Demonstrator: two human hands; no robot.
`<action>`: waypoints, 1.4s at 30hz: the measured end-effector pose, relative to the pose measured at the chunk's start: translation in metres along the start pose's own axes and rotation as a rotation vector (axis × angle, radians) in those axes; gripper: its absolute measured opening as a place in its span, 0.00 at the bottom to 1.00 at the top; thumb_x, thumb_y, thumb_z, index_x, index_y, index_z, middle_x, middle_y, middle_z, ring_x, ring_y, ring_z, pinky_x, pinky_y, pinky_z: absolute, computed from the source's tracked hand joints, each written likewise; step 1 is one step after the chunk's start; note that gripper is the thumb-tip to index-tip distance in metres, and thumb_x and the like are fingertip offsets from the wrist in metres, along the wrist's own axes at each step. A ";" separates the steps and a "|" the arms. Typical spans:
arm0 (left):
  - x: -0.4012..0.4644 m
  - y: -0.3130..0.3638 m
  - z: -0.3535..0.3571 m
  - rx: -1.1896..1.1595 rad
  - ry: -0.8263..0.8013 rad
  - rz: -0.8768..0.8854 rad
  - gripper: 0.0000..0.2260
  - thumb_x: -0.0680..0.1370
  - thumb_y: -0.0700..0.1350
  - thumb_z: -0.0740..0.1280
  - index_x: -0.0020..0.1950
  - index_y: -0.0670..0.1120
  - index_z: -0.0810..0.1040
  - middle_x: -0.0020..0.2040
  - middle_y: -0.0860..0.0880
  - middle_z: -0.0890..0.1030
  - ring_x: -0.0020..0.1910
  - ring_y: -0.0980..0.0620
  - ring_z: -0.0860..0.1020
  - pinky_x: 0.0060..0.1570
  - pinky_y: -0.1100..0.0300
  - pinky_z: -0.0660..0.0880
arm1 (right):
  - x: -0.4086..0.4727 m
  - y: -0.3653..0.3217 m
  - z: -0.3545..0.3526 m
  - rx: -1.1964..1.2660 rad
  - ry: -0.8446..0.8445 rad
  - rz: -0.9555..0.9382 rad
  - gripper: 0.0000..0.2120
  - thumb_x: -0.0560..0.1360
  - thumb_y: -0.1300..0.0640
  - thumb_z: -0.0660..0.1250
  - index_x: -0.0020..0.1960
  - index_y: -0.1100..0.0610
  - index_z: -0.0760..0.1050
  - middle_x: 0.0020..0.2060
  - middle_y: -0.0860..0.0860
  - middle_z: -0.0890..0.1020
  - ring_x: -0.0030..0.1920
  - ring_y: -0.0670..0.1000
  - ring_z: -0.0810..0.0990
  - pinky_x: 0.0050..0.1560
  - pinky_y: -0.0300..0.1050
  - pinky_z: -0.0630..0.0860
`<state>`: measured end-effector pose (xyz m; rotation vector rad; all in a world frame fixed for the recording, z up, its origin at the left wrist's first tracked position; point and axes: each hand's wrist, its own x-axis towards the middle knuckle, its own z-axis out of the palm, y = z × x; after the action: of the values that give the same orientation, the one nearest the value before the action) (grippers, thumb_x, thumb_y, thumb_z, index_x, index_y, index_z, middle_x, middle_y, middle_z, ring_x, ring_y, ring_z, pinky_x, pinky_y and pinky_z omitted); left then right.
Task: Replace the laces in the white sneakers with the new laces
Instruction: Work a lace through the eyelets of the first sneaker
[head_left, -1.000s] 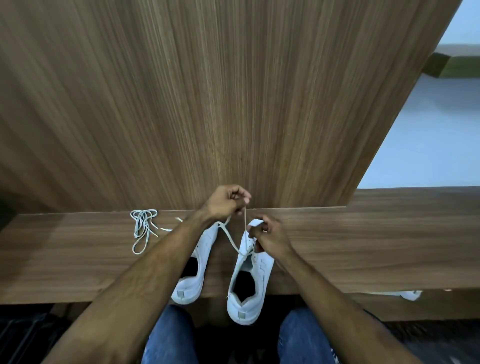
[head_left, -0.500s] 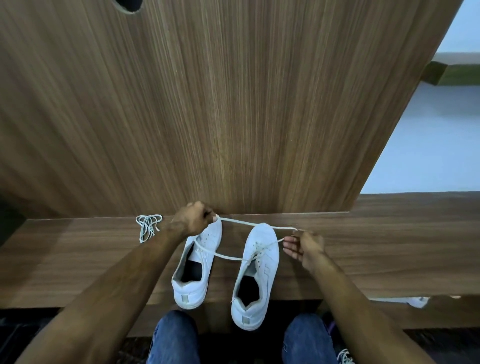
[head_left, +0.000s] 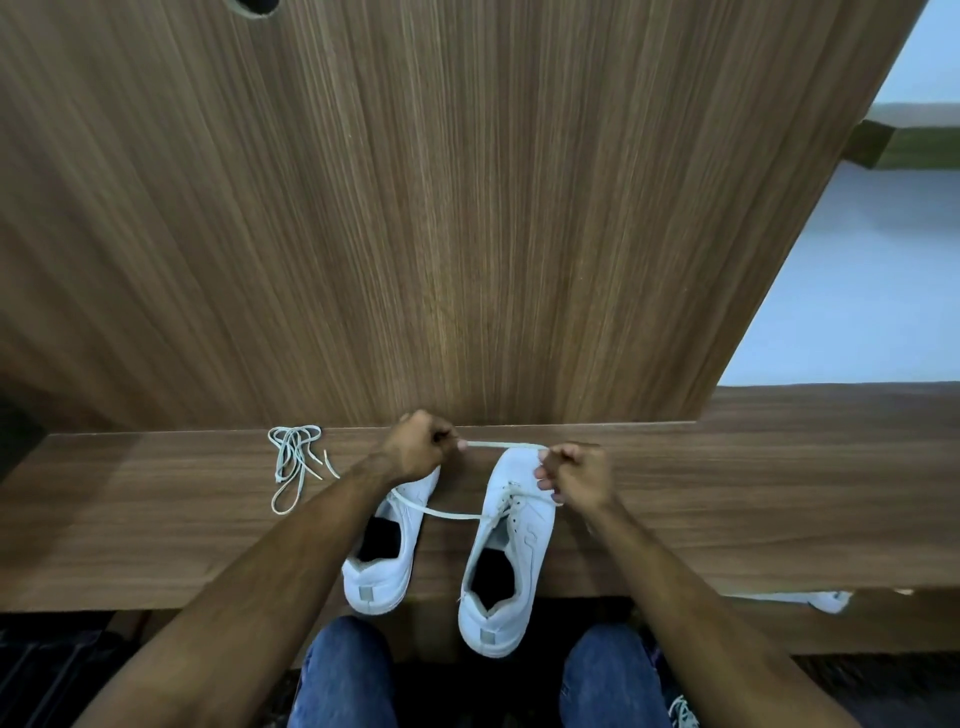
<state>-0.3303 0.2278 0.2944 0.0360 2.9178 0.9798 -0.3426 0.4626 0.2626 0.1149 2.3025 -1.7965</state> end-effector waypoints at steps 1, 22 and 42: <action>-0.002 -0.009 -0.002 -0.010 0.026 -0.024 0.09 0.76 0.49 0.70 0.41 0.46 0.83 0.37 0.53 0.82 0.37 0.59 0.77 0.43 0.65 0.70 | 0.000 0.006 -0.006 0.055 0.041 0.068 0.08 0.77 0.59 0.67 0.40 0.57 0.79 0.33 0.55 0.83 0.28 0.47 0.78 0.32 0.42 0.73; -0.005 0.037 0.016 -1.180 0.561 -0.324 0.06 0.75 0.33 0.69 0.41 0.41 0.76 0.31 0.49 0.81 0.24 0.56 0.77 0.27 0.64 0.77 | -0.029 0.061 0.030 -0.594 -0.181 -0.048 0.17 0.67 0.43 0.73 0.54 0.46 0.76 0.43 0.42 0.79 0.47 0.47 0.80 0.47 0.41 0.75; -0.036 0.034 0.110 0.184 -0.004 -0.114 0.09 0.72 0.53 0.66 0.48 0.54 0.83 0.48 0.51 0.84 0.50 0.50 0.81 0.49 0.61 0.73 | -0.019 0.082 0.029 0.035 -0.031 0.199 0.15 0.70 0.70 0.65 0.31 0.54 0.81 0.28 0.48 0.81 0.33 0.48 0.78 0.38 0.43 0.74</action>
<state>-0.2868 0.3195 0.2297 -0.1173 2.9584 0.6931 -0.3047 0.4568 0.1822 0.3075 2.1543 -1.7266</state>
